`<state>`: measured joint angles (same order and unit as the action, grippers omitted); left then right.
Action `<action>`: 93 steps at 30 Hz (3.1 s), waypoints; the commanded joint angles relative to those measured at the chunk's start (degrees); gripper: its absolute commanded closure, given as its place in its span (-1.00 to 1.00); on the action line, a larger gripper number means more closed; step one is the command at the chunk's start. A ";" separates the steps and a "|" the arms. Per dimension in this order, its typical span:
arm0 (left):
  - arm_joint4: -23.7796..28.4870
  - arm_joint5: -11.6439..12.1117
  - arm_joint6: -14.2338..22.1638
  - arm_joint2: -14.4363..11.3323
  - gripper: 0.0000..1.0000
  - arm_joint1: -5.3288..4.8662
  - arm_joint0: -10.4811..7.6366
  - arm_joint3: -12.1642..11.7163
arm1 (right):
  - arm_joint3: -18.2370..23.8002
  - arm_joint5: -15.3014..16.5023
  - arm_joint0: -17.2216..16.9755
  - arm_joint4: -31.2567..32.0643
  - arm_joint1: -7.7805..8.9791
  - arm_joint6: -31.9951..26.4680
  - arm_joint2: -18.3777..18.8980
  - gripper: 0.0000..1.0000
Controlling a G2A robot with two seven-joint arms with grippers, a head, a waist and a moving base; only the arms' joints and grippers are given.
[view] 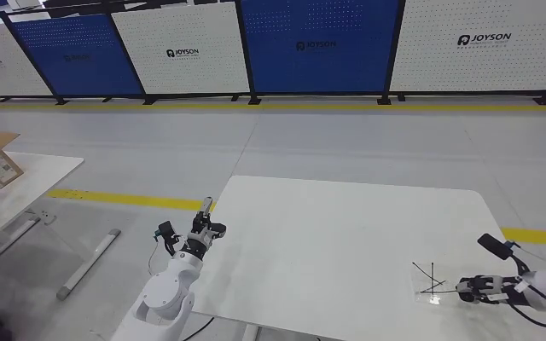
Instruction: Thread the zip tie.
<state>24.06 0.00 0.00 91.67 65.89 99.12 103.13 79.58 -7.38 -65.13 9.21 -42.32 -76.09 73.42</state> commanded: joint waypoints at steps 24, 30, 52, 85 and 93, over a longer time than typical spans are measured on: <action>0.00 0.00 0.00 0.00 -1.00 0.00 0.00 0.00 | 3.29 9.23 -13.34 -15.12 1.85 5.43 15.23 1.00; 0.00 0.00 0.00 0.00 -1.00 0.00 0.00 0.00 | 3.29 9.23 -13.34 -15.12 1.85 5.43 15.23 1.00; 0.00 0.00 0.00 0.00 -1.00 0.00 0.00 0.00 | 18.32 26.86 -30.05 -14.18 0.97 28.18 24.00 1.00; 0.00 0.00 0.00 0.00 -1.00 0.00 0.00 0.00 | 32.97 26.86 -36.79 20.68 0.00 62.60 14.27 1.00; 0.00 0.00 0.00 0.00 -1.00 0.00 0.00 0.00 | 33.95 26.86 -30.32 15.09 0.46 59.30 11.85 1.00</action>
<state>24.06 0.00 0.00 91.67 65.89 99.12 103.13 113.21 19.48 -96.41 24.57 -42.05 -16.24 85.81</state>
